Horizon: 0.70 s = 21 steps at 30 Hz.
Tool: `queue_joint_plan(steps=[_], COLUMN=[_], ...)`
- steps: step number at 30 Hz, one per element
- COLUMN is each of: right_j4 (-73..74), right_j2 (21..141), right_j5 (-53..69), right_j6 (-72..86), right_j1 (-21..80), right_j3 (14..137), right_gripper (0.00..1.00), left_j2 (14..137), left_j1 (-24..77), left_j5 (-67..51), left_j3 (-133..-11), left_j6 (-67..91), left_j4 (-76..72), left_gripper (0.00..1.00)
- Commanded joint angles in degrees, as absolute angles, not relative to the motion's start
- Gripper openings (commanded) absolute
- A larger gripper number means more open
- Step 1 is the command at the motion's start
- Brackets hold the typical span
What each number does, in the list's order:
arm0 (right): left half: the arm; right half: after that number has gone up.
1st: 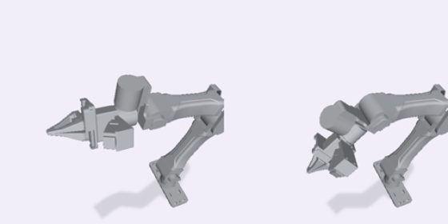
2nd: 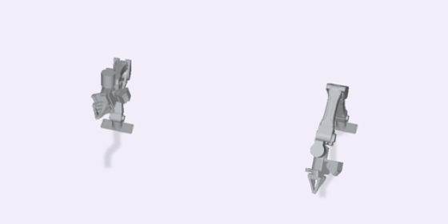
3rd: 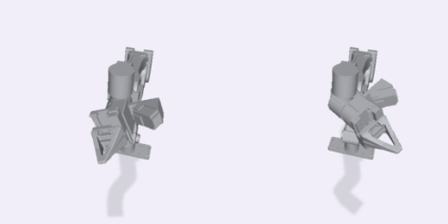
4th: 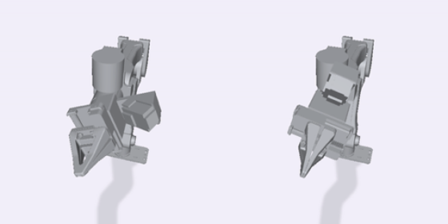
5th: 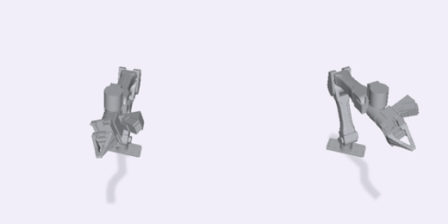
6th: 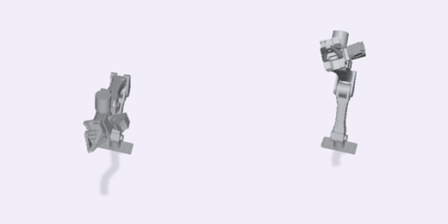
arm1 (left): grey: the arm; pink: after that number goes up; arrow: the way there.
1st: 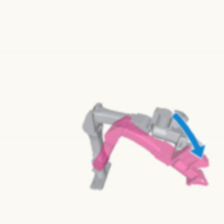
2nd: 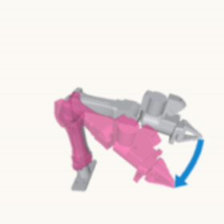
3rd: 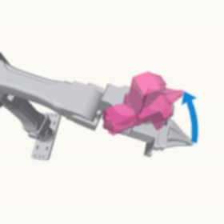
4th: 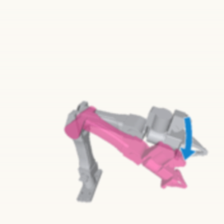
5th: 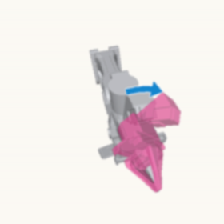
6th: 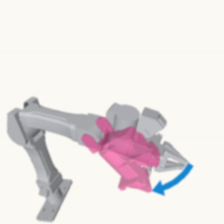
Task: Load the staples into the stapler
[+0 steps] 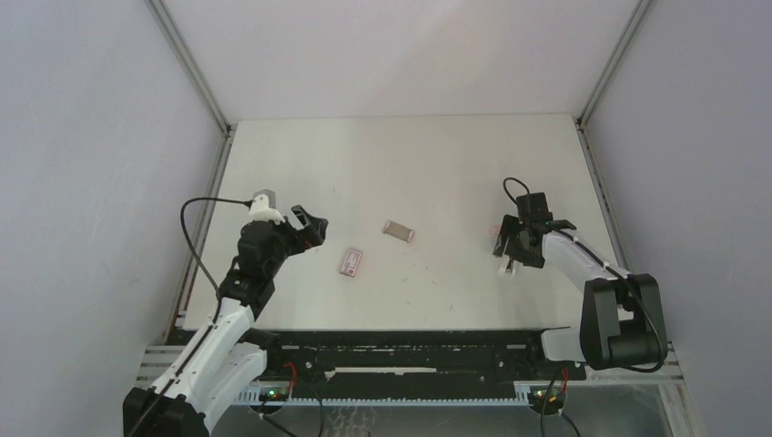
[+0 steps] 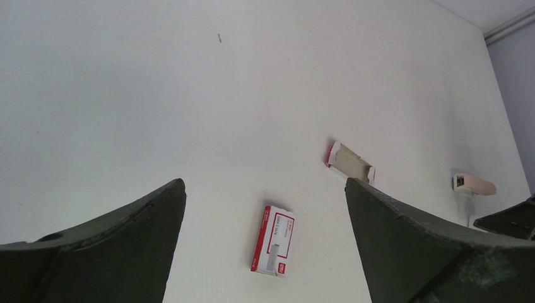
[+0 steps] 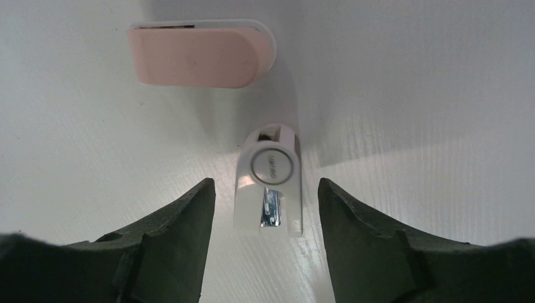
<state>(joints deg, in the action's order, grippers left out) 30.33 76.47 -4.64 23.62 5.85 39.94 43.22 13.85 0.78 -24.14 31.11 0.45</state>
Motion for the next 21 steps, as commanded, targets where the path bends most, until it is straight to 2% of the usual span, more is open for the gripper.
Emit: queue_joint_plan(steps=[1, 8, 12, 16, 18, 21], right_j4=[29.90, 25.30, 17.01, 5.22, -0.73, -10.06], right_j2=[75.10, 69.25, 65.06, 58.84, 55.16, 50.28], right_j5=[-6.65, -4.17, -1.77, 0.41, 0.08, -3.53], right_j6=[23.25, 21.24, 18.72, 20.41, 21.77, 23.35], right_j1=[5.77, 6.05, 4.35, -3.62, -7.51, -11.52], right_j3=[42.32, 43.98, 44.44, 40.70, 36.59, 27.31], right_gripper=[0.73, 0.75, 0.76, 0.76, 0.76, 0.76], left_j2=[43.25, 46.24, 49.81, 50.08, 47.15, 42.52], left_j1=[12.27, 5.06, -4.75, -18.08, -22.02, -22.26], left_j5=[1.24, -1.84, -4.27, -6.31, -3.59, 8.39], left_j3=[-23.13, -23.70, -25.09, -22.59, -19.17, -13.46], left_j6=[28.87, 29.51, 29.98, 31.28, 30.63, 25.03], left_j4=[-3.95, -7.61, -11.45, -17.92, -21.34, -24.89], left_gripper=[1.00, 1.00, 1.00, 1.00, 1.00, 1.00])
